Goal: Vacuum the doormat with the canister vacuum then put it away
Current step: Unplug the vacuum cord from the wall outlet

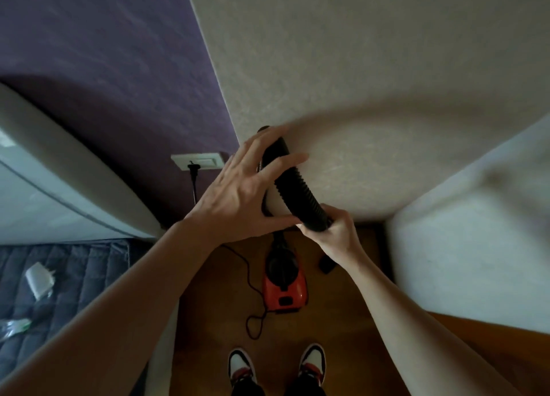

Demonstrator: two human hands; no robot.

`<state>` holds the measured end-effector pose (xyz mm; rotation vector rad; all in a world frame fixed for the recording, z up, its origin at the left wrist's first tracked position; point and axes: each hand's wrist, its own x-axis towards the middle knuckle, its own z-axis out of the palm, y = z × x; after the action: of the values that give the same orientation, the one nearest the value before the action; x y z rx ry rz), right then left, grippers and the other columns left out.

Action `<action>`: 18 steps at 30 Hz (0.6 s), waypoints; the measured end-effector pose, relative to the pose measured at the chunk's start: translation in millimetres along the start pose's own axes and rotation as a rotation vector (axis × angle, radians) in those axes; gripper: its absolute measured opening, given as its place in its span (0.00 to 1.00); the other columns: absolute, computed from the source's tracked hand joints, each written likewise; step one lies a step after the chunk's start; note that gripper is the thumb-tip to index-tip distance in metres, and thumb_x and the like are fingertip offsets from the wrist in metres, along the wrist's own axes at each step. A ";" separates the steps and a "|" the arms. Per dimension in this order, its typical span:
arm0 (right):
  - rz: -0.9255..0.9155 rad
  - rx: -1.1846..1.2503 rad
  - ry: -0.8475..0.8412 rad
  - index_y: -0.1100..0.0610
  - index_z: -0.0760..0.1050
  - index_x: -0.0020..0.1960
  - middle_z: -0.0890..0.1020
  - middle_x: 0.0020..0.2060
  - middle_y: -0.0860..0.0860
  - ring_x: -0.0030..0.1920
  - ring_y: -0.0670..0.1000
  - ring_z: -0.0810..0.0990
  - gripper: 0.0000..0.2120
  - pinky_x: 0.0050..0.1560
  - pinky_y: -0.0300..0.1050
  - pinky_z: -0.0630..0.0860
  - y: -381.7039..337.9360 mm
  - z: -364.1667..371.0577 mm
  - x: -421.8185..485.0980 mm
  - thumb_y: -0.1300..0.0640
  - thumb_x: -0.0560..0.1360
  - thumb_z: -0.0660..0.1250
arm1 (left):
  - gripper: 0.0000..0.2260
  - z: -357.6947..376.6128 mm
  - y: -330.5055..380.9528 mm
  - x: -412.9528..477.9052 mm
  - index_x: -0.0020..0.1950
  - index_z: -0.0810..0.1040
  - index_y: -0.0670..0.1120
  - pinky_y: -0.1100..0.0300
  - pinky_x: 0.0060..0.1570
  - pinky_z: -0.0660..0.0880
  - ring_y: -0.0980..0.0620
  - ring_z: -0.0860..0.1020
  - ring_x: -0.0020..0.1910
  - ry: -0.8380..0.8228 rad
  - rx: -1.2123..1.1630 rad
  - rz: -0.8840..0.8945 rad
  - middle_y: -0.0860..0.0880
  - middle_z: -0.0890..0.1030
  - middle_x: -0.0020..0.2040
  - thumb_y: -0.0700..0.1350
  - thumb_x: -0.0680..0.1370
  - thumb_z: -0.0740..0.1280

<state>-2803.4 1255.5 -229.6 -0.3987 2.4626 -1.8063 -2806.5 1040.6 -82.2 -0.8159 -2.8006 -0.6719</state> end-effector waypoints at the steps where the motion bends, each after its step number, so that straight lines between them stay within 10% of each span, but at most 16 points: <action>1: 0.000 -0.003 -0.001 0.49 0.73 0.35 0.74 0.28 0.39 0.27 0.47 0.72 0.12 0.28 0.49 0.72 -1.1 1.6 -0.8 0.52 0.70 0.77 | 0.41 -0.5 0.0 -7.8 0.76 0.66 0.50 0.36 0.67 0.70 0.41 0.62 0.76 0.027 -0.022 -0.019 0.40 0.59 0.79 0.65 0.69 0.75; 6: -0.025 -0.004 0.000 0.41 0.70 0.35 0.73 0.27 0.39 0.27 0.47 0.72 0.16 0.29 0.46 0.72 -14.6 12.4 -7.2 0.54 0.71 0.76 | 0.45 -1.3 -5.4 -66.9 0.78 0.61 0.45 0.45 0.72 0.67 0.47 0.64 0.76 0.108 -0.135 -0.204 0.45 0.63 0.77 0.63 0.70 0.75; 12: 0.098 0.070 -0.001 0.57 0.77 0.33 0.76 0.26 0.44 0.28 0.43 0.73 0.13 0.31 0.39 0.71 -23.2 32.7 -11.0 0.64 0.73 0.77 | 0.32 11.9 -27.5 -128.5 0.74 0.67 0.47 0.65 0.64 0.69 0.56 0.72 0.66 0.131 -0.239 -0.428 0.53 0.72 0.67 0.63 0.76 0.66; 18: 0.238 0.099 0.088 0.63 0.81 0.36 0.82 0.29 0.51 0.32 0.44 0.78 0.08 0.35 0.39 0.75 -15.6 42.1 -34.3 0.68 0.71 0.78 | 0.25 47.5 -69.4 -148.4 0.68 0.73 0.47 0.46 0.54 0.79 0.48 0.77 0.57 0.157 -0.089 -0.590 0.48 0.78 0.60 0.59 0.75 0.64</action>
<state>-2759.2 1220.3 -231.4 -0.0181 2.3434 -1.8702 -2720.0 939.8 -189.2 0.0785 -2.8732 -0.8953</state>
